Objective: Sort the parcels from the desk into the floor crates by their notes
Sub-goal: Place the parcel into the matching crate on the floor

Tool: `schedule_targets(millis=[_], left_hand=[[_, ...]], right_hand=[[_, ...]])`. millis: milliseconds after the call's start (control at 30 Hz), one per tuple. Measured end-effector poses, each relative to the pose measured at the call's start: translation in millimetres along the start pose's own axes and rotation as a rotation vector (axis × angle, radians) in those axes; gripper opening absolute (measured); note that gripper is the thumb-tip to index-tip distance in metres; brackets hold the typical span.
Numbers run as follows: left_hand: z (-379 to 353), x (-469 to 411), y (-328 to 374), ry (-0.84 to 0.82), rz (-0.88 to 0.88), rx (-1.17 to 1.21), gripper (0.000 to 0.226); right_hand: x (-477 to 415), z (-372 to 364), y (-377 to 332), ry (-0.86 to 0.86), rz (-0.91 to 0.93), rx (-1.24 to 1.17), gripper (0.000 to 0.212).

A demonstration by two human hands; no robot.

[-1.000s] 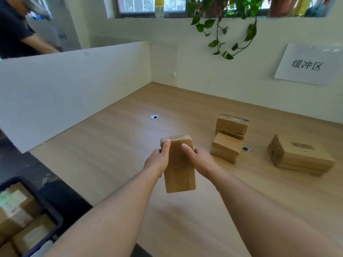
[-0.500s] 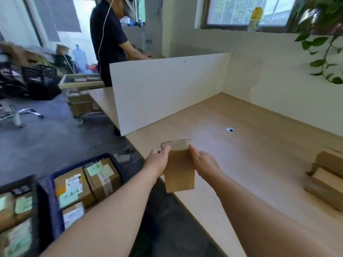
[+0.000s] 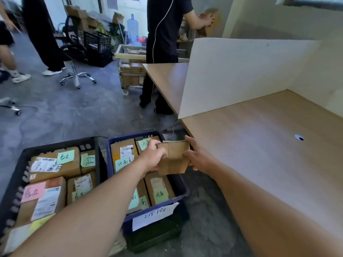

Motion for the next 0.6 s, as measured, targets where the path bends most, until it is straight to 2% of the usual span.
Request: schedule_targets(millis=[133,267,433,500,600], left_hand=[[16.6,-8.0,-34.4,0.062,0.063,0.055,0.031],[24.0,-16.4,-52.7,0.144,0.110,0.148,0.021],[45.8,-24.7,-78.9,0.288,0.157,0.058,0.013],[51.9,-32.5,-80.6,0.298,0.153,0.049,0.020],[47.2,-43.4,-83.5,0.256,0.138,0.053,0.059]], right_hand=[[-15.9,-27.6,-5.2,-0.088,0.023,0.076,0.037],[-37.2,-46.4,4.6,-0.144,-0.051,-0.020,0.024],[-70.5,-64.1,-4.8,-0.139,0.011,0.040,0.010],[-82.0,-72.2,-9.2,-0.165,0.046,0.084,0.018],[-96.9,-85.0,-5.3,-0.260,0.083,0.133,0.049]])
Point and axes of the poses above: each hand's wrist, its own x-axis away from the middle knuckle, its own z-axis out of the back of the hand, y = z × x, the point moved 9 cm from there along -x, towards the middle knuckle, and after that the axes turned 3 degrees about -z, right-handed, at the moved point
